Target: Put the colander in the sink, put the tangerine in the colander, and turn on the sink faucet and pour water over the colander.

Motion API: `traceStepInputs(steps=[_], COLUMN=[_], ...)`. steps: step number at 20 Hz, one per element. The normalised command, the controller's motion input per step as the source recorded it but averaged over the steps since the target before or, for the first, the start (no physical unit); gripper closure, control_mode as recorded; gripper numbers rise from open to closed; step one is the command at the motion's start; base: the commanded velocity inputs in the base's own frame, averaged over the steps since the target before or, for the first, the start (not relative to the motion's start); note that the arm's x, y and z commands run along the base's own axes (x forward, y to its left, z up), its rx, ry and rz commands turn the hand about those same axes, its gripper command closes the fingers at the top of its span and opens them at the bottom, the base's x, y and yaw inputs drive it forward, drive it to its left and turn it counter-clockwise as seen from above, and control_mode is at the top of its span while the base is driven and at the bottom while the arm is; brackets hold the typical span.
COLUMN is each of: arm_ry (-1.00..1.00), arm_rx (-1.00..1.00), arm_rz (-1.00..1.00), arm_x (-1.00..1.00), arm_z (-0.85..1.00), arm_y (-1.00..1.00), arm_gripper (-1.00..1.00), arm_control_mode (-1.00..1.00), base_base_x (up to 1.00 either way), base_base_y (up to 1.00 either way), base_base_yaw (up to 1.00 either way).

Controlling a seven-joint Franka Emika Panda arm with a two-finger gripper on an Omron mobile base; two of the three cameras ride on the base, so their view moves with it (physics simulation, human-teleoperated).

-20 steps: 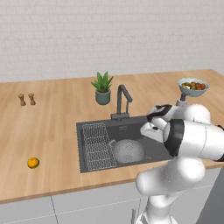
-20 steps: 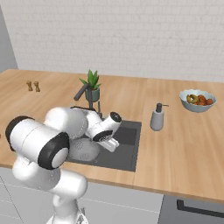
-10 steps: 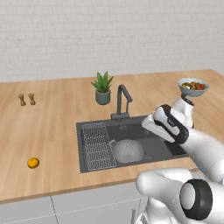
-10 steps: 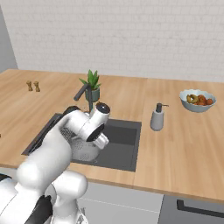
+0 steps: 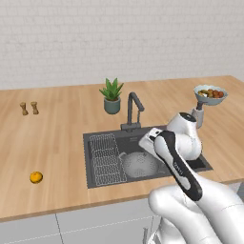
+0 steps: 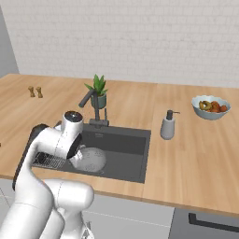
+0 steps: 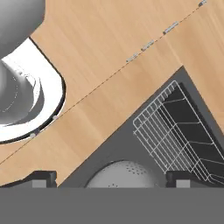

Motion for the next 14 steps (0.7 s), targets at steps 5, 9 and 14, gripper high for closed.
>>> traceStepInputs(steps=[5, 9, 14], arm_ry=[0.18, 0.13, 0.1], arm_rx=[-0.04, -0.03, -0.04], arm_rz=[-0.24, -0.25, -0.27], arm_x=[-0.02, 0.21, 0.33], arm_z=[0.11, 0.08, 0.05], arm_y=[1.0, 1.0, 1.0], arm_gripper=[-1.0, -1.0, -1.0], arm_control_mode=[-1.0, -1.0, -1.0], base_base_x=[0.0, 0.0, 0.0], base_base_y=[0.0, 0.0, 0.0], base_base_yaw=[0.0, 0.0, 0.0])
